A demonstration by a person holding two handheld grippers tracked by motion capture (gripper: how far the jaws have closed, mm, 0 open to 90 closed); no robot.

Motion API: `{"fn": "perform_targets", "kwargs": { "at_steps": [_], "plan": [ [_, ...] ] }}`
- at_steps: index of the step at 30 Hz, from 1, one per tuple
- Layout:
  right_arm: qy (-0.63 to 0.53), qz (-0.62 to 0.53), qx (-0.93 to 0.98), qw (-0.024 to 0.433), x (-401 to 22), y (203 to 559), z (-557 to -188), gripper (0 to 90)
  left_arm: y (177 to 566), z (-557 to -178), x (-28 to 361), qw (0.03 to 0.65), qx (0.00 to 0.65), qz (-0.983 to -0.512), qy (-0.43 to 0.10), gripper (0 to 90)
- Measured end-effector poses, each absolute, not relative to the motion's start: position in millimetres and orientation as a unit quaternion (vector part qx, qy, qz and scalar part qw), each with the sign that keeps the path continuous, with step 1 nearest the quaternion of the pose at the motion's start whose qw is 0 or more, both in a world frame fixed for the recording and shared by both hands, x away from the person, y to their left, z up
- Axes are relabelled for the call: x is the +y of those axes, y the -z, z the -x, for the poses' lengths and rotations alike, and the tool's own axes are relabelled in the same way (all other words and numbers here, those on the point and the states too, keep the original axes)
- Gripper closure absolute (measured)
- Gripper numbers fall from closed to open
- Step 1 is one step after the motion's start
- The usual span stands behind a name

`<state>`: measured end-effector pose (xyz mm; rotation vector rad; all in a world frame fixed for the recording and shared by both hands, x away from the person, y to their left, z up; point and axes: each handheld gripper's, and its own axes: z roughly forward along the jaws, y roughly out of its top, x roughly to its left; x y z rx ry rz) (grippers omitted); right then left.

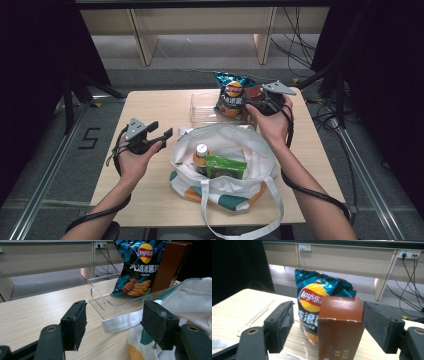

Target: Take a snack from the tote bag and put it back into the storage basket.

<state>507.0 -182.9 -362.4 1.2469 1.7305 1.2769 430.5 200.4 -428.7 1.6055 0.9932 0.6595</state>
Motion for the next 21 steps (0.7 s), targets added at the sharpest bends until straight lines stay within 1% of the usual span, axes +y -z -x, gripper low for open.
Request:
{"fn": "perform_targets", "kwargs": {
  "at_steps": [4, 8, 14, 15, 17, 21],
  "plan": [
    [-0.491, -0.467, 0.663, 0.318, -186.7, 359.8, -499.7, 27.2, 428.3, -430.2, 200.3, 0.541, 0.416, -0.676, -0.278, 35.6],
    [-0.494, -0.463, 0.667, 0.310, -190.1, 358.3, -491.6, 29.9, 428.7, -430.2, 199.9, 0.541, 0.417, -0.676, -0.277, 35.6],
    [-0.505, -0.443, 0.680, 0.294, -193.5, 355.7, -479.5, 38.3, 428.4, -430.0, 200.1, 0.541, 0.417, -0.676, -0.278, 35.6],
    [-0.504, -0.431, 0.686, 0.300, -194.5, 355.5, -478.6, 40.1, 428.4, -430.0, 200.2, 0.540, 0.417, -0.676, -0.278, 35.6],
    [-0.505, -0.429, 0.690, 0.290, -194.8, 354.7, -473.2, 44.5, 428.5, -430.1, 200.3, 0.540, 0.418, -0.676, -0.278, 35.6],
    [-0.511, -0.418, 0.697, 0.279, -196.0, 356.2, -467.6, 47.9, 428.7, -429.9, 200.2, 0.540, 0.418, -0.676, -0.277, 35.6]
  ]
}}
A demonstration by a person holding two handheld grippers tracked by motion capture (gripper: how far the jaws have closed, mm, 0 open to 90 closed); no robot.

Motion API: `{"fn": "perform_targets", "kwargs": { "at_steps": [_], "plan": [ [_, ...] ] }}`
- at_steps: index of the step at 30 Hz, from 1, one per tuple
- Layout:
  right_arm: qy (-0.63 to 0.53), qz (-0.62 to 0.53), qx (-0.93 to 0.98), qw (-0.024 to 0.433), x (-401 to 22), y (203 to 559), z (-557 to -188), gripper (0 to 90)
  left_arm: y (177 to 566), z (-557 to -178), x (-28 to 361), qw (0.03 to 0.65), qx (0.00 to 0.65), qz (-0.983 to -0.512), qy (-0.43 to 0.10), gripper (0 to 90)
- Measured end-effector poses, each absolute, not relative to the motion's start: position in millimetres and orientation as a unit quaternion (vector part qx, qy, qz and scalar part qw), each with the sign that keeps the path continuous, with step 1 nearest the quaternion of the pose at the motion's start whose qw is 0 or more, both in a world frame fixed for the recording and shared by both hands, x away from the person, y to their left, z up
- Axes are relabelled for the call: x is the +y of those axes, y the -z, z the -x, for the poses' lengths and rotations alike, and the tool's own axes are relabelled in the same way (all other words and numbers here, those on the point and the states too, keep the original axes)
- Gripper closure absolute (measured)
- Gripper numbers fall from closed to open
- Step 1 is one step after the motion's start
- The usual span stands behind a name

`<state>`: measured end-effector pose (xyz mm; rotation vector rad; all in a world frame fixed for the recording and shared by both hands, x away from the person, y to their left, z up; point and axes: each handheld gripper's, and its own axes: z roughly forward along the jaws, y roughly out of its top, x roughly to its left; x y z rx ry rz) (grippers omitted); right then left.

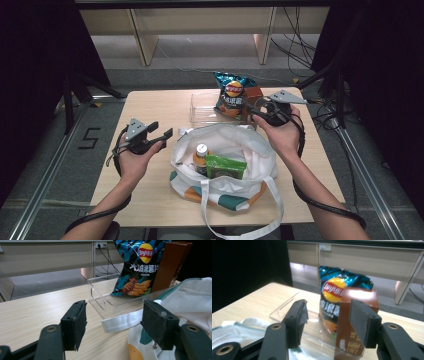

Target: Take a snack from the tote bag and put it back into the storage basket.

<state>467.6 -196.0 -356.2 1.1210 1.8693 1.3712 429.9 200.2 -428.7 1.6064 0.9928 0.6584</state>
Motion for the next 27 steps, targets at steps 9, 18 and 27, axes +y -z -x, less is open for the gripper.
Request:
{"fn": "perform_targets", "kwargs": {
  "at_steps": [9, 18, 27],
  "plan": [
    [-0.508, -0.404, 0.715, 0.259, -199.9, 362.8, -452.8, 57.4, 429.3, -430.3, 200.8, 0.540, 0.420, -0.675, -0.278, 35.6],
    [-0.505, -0.389, 0.730, 0.248, -208.5, 372.2, -441.3, 67.5, 430.1, -429.7, 199.9, 0.540, 0.420, -0.674, -0.278, 35.6],
    [-0.516, -0.379, 0.732, 0.232, -213.3, 375.4, -431.3, 66.2, 429.6, -429.6, 200.1, 0.542, 0.416, -0.675, -0.279, 35.6]
  ]
}}
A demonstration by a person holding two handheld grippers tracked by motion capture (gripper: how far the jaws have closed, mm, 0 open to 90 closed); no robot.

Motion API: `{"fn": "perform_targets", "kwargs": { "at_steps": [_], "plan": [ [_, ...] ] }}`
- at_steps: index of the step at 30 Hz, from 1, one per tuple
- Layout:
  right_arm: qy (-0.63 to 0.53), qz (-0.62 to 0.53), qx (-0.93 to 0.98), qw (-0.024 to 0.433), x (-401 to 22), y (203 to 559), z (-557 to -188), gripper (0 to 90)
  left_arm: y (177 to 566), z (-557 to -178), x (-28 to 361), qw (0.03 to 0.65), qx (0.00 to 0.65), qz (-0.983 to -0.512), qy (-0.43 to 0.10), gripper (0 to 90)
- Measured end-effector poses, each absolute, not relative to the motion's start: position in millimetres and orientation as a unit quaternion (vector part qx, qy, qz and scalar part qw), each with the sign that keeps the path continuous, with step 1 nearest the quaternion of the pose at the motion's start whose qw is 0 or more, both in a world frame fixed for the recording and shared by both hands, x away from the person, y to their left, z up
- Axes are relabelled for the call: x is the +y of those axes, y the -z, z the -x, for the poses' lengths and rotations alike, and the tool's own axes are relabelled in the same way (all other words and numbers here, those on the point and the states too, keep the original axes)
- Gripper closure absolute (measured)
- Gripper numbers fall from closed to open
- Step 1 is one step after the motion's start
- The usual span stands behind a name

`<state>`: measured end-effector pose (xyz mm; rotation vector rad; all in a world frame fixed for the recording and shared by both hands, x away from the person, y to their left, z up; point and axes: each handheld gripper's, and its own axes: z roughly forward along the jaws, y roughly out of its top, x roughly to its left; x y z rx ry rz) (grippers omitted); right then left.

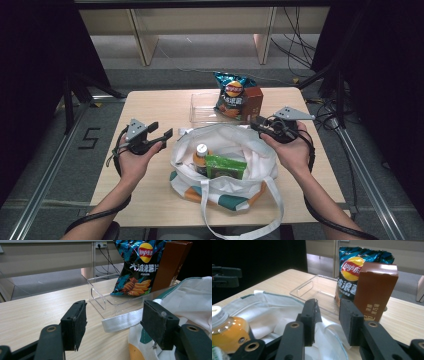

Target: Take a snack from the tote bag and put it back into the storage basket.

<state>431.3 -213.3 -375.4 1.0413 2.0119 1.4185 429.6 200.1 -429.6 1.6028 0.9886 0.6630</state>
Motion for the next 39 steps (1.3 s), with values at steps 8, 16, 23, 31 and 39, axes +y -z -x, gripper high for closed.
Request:
{"fn": "perform_targets", "kwargs": {
  "at_steps": [8, 16, 23, 31, 39],
  "plan": [
    [-0.519, -0.371, 0.736, 0.226, -209.2, 382.9, -420.5, 64.7, 431.0, -429.4, 201.5, 0.540, 0.419, -0.675, -0.278, 35.7],
    [-0.515, -0.354, 0.754, 0.205, -207.6, 383.8, -409.2, 63.9, 430.7, -429.4, 201.4, 0.539, 0.419, -0.675, -0.280, 35.7],
    [-0.519, -0.368, 0.752, 0.174, -205.6, 387.3, -402.1, 63.4, 430.8, -429.5, 201.2, 0.538, 0.419, -0.675, -0.281, 35.6],
    [-0.522, -0.351, 0.757, 0.180, -205.5, 385.8, -400.7, 61.8, 430.5, -430.3, 200.6, 0.541, 0.417, -0.675, -0.280, 35.7],
    [-0.526, -0.348, 0.758, 0.165, -206.4, 381.6, -391.9, 59.9, 429.2, -429.8, 202.6, 0.541, 0.419, -0.673, -0.283, 35.6]
  ]
}}
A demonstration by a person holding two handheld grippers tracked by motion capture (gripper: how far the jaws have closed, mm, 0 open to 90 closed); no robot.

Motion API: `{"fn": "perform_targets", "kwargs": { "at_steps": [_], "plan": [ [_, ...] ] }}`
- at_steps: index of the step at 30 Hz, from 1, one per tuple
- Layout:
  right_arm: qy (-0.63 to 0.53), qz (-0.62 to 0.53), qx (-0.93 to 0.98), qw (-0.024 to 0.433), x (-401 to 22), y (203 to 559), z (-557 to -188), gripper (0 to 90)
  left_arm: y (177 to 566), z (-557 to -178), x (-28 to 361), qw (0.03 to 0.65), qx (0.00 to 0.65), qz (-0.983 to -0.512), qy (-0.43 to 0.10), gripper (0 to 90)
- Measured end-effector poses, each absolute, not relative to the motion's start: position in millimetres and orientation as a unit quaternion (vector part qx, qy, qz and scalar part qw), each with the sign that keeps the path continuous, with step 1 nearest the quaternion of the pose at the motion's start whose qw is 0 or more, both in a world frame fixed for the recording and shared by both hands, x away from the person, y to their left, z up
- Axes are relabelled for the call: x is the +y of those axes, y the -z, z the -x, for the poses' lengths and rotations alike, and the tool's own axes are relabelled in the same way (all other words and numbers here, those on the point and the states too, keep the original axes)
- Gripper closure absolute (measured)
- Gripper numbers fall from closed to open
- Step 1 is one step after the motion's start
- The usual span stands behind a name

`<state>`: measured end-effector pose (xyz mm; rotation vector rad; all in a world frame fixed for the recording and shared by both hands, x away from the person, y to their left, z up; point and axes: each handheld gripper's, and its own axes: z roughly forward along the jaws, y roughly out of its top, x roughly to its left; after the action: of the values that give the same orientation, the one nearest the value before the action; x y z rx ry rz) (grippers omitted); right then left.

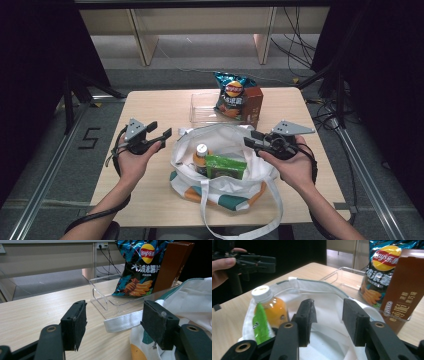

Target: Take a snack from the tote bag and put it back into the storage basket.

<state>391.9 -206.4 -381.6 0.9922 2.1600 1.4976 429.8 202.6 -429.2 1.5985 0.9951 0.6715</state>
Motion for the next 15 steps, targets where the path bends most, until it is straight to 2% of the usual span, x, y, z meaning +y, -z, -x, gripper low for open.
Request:
{"fn": "perform_targets", "kwargs": {
  "at_steps": [15],
  "plan": [
    [-0.532, -0.333, 0.765, 0.144, -206.8, 383.8, -378.7, 58.7, 428.9, -429.4, 202.0, 0.539, 0.421, -0.672, -0.284, 35.6]
  ]
}}
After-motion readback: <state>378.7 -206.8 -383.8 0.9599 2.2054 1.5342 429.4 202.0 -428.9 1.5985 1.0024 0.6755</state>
